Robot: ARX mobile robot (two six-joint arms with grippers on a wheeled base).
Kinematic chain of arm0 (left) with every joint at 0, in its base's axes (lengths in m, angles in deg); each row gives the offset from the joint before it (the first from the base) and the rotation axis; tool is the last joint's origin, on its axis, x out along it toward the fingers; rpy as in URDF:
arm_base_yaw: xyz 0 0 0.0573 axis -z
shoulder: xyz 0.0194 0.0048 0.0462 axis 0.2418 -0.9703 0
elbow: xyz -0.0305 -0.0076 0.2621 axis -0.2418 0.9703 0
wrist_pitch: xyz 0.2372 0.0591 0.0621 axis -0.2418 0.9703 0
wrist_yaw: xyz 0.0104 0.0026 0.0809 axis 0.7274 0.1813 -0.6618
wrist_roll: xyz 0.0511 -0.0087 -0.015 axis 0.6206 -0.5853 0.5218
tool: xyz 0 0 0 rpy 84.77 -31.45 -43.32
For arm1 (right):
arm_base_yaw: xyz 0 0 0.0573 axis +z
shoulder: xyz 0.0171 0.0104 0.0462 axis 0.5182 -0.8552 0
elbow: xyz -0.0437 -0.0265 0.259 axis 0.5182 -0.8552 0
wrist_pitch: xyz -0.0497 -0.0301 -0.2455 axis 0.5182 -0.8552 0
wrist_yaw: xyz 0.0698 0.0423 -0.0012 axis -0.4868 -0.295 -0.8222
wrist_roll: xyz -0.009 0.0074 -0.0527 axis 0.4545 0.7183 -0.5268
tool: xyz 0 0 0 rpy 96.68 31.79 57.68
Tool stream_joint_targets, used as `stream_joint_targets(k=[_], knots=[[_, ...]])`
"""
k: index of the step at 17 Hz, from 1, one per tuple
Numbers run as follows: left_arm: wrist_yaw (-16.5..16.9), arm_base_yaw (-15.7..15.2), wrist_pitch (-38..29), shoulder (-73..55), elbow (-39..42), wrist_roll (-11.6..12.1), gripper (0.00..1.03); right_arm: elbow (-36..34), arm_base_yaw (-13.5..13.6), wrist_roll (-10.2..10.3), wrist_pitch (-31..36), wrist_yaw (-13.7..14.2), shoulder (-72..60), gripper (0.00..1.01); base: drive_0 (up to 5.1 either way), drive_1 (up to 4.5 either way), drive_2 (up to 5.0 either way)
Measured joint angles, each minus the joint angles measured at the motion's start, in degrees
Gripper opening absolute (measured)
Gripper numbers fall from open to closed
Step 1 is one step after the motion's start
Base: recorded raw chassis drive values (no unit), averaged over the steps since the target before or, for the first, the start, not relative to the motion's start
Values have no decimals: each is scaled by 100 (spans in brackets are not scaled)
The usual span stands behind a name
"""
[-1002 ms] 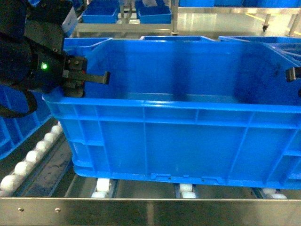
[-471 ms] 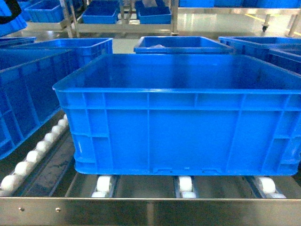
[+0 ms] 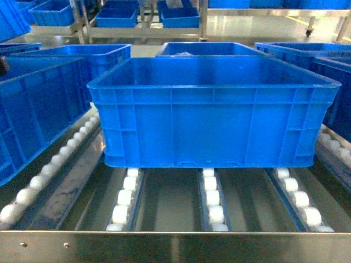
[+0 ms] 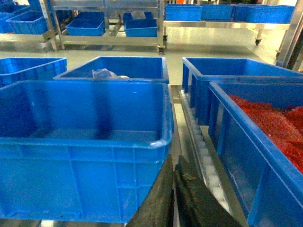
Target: Place box next to blue box on left shelf
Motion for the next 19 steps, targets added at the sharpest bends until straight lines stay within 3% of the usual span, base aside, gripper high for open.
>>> stream_joint_targets(k=[1,6,7,8,10,11,12,15,19], knots=[[66,-105,-39,269,286,0,2,-306,0,-13,46,0,236,1,0,0,0],[389,-435,177,1552,1316,-2,2,-1355,0,-15,-94,0,1453,2,0,0,0],[734,-717,299,1829,1456,0,2,-1504,0,-15,-201,0,1742,2,0,0,0],[754,-881,468,2120,1589,-4,2,-1637,0,-15,-323,0,2000,2,0,0,0],[826,-848,813,2675,1810,-2,2,-1853,0,-15,-651,0,2529,2,0,0,0],[822,-848,535,2782,2004,-2,2,-1952,0,-15,-850,0,2822,2,0,0,0],[822,-848,763,2940,2131,-2,2,-2127,0,-15,-584,0,2922,2,0,0,0],[824,-848,1576,3917,2168,-2,2,-2269,0,-15,-1331,-4,3718,2,0,0,0],[824,-848,1897,4221,2168,-2,2,-2269,0,-15,-1646,-4,4033,2,0,0,0]])
